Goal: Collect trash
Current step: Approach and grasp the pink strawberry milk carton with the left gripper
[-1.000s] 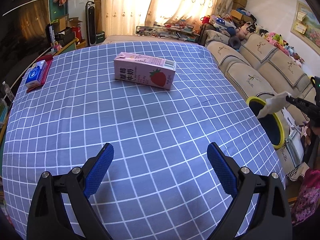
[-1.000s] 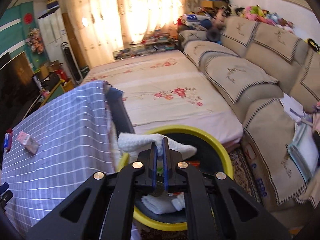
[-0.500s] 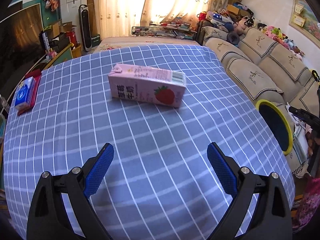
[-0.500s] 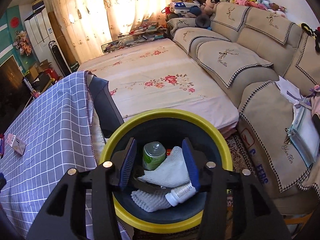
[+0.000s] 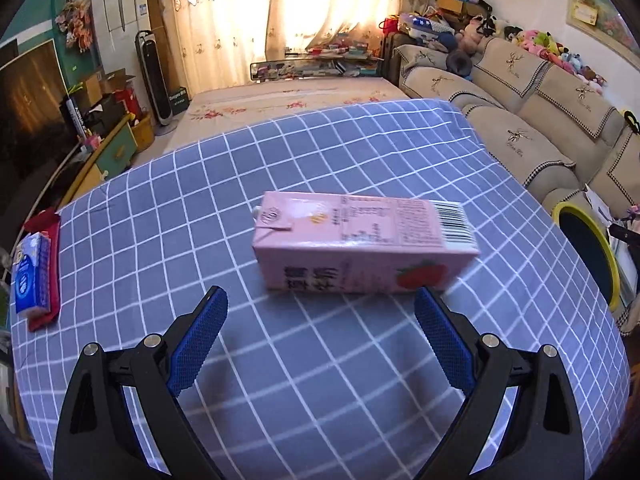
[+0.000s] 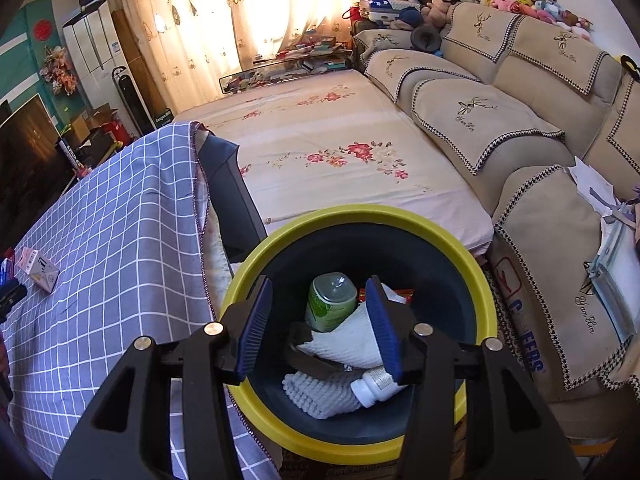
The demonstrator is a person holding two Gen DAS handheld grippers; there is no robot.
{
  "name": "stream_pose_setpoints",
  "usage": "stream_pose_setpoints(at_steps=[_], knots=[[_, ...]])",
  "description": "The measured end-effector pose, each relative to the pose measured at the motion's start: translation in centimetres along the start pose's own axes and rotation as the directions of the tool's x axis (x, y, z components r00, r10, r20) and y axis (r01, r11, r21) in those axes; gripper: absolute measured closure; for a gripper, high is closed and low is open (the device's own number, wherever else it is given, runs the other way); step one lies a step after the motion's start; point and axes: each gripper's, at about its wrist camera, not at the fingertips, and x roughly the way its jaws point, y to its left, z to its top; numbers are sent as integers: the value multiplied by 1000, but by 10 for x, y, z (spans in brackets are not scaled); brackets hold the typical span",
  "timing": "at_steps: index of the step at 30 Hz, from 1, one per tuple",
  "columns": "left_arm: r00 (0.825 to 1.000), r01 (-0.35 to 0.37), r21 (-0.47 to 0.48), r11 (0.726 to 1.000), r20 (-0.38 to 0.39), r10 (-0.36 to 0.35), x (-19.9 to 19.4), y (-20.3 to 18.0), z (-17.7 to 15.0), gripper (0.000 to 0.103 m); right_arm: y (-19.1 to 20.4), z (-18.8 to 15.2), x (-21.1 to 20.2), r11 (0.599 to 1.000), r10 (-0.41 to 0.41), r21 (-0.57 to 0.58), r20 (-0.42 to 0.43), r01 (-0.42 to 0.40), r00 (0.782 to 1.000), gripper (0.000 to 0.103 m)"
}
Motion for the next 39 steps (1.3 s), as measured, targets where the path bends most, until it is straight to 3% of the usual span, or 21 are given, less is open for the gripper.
stream_pose_setpoints(at_steps=[6, 11, 18, 22, 27, 34, 39], knots=[[999, 40, 16, 999, -15, -40, 19, 8, 5, 10, 2, 0, 0, 1000, -1, -5, -5, 1, 1000, 56], [992, 121, 45, 992, -28, -120, 20, 0, 2, 10, 4, -1, 0, 1000, 1, -7, -3, -1, 1000, 56], [973, 230, 172, 958, -54, -224, -1, -52, -12, 10, 6, -2, -3, 1000, 14, -6, 1, -14, 1000, 55], [983, 185, 184, 965, -22, -184, -13, -54, -12, 10, 4, -3, -5, 1000, 20, -9, 2, -20, 1000, 55], [988, 152, 76, 985, -27, -150, -7, -12, -6, 10, -4, -6, -3, 1000, 8, 8, -5, -8, 1000, 55], [994, 106, 110, 988, -44, -102, 22, 10, 4, 10, 4, -7, 2, 1000, 14, -5, -17, -14, 1000, 55], [991, 131, 130, 983, -30, -128, 28, 11, 9, 10, 5, -4, 3, 1000, 8, -9, -18, -9, 1000, 55]])
